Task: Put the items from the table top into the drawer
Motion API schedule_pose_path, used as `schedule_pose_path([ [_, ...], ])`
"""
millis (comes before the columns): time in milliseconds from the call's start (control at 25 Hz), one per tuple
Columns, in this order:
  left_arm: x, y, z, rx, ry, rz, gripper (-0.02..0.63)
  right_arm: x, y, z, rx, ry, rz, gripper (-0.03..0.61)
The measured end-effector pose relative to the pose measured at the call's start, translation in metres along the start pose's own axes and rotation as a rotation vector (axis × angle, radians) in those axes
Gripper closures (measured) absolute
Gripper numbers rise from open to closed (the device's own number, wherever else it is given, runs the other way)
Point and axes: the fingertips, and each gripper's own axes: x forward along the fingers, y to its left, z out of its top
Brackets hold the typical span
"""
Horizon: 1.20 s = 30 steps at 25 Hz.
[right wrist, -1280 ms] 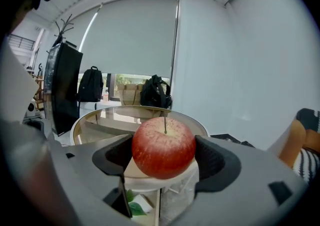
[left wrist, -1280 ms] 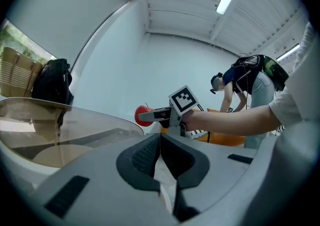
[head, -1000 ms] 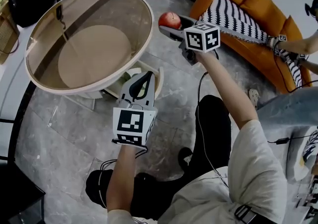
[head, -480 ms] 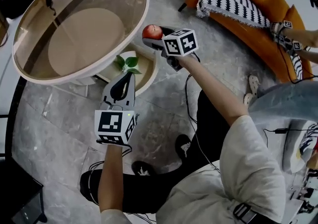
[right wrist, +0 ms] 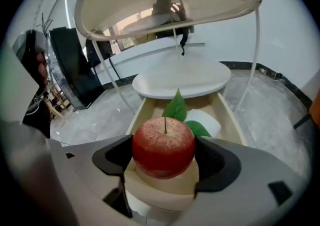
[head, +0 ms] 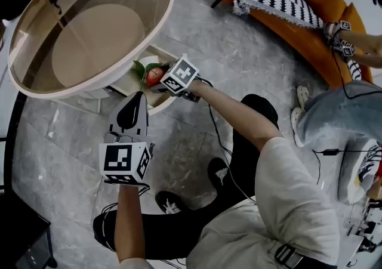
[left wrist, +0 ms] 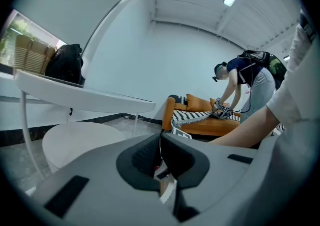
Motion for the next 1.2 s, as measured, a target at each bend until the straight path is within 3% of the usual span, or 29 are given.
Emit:
schedule_pose_path([
  [160, -0.004, 0.006, 0.003, -0.011, -0.012, 0.018, 0.592, 0.018, 0.017, -0.017, -0.108, 0.118, 0.012, 0.215],
  [360, -0.004, 0.010, 0.004, -0.024, -0.011, 0.031, 0.592, 0.037, 0.028, -0.034, -0.315, 0.290, 0.016, 0.215],
  [520, -0.010, 0.012, 0.006, -0.036, -0.019, 0.037, 0.592, 0.060, 0.037, -0.040, -0.414, 0.339, 0.035, 0.215],
  [640, -0.014, 0.013, 0.010, -0.049, -0.031, 0.036, 0.592, 0.059, 0.030, -0.053, -0.383, 0.404, 0.007, 0.213],
  [840, -0.015, 0.017, 0.008, -0.059, -0.029, 0.037, 0.592, 0.063, 0.035, -0.038, -0.342, 0.300, 0.046, 0.213],
  [1200, -0.009, 0.015, 0.000, -0.052, 0.003, 0.036, 0.592, 0.054, 0.031, -0.034, -0.330, 0.273, 0.029, 0.193],
])
